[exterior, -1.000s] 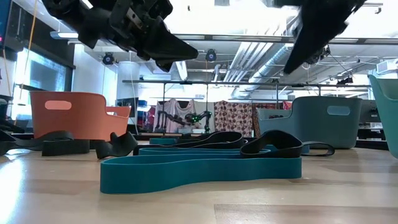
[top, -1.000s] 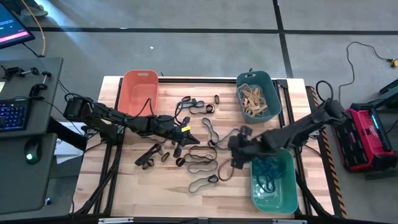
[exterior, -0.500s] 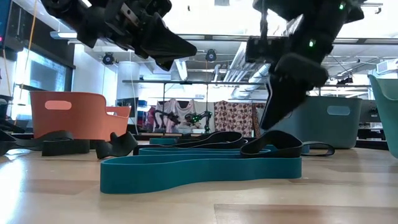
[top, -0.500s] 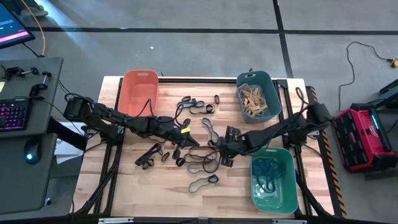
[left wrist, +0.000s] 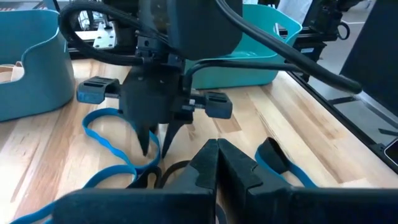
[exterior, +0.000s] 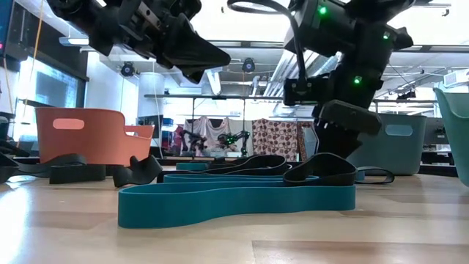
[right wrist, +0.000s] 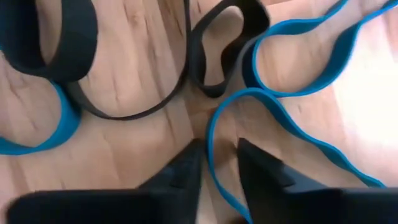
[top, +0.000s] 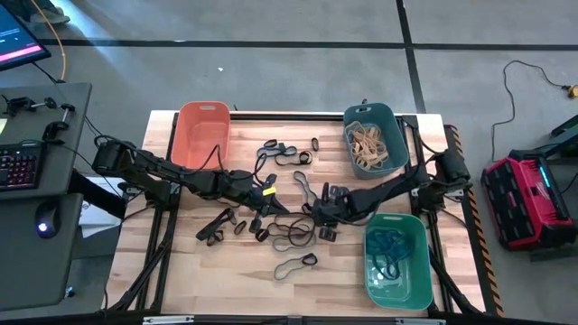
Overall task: Sort rubber bands into baskets
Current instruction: Put the blue rubber band into the green bin
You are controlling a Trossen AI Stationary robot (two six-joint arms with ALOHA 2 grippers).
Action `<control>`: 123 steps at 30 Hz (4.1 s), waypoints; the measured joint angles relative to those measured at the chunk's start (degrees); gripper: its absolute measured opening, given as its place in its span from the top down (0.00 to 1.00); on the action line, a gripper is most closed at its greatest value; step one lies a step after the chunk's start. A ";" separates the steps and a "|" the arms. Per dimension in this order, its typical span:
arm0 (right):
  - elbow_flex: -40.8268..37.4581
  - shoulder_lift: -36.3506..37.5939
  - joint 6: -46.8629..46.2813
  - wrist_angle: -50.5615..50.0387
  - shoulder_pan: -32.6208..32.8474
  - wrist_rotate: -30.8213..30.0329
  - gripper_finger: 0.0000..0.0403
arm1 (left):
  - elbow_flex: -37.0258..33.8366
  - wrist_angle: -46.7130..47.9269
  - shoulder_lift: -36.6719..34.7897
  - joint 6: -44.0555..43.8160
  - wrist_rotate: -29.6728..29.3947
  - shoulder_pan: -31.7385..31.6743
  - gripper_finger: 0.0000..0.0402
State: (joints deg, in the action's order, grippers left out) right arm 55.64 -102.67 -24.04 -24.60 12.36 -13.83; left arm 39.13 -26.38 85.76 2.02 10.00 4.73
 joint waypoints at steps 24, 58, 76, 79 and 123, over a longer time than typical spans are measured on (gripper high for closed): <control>28.43 8.62 -16.28 -42.34 14.62 -3.83 1.00 | 0.02 0.09 0.00 -0.02 -0.04 -0.02 1.00; 16.62 8.59 -67.44 -36.48 40.47 11.98 0.94 | 0.04 3.47 0.00 -0.17 -0.07 -0.04 1.00; 24.26 8.61 -48.51 -40.64 32.59 -1.50 0.54 | 0.10 22.66 -5.22 5.89 -2.45 10.86 1.00; 23.70 8.61 -43.56 -36.54 28.60 -3.91 0.55 | 0.09 23.79 -5.09 5.64 -1.60 12.06 1.00; 8.82 -5.11 -21.97 -5.86 7.13 1.14 0.97 | 0.02 15.11 -5.05 -0.16 -1.78 13.24 1.00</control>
State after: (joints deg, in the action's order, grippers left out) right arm 64.45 -107.78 -46.01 -30.46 19.49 -12.69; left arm 39.16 -11.27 80.71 1.86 8.22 17.97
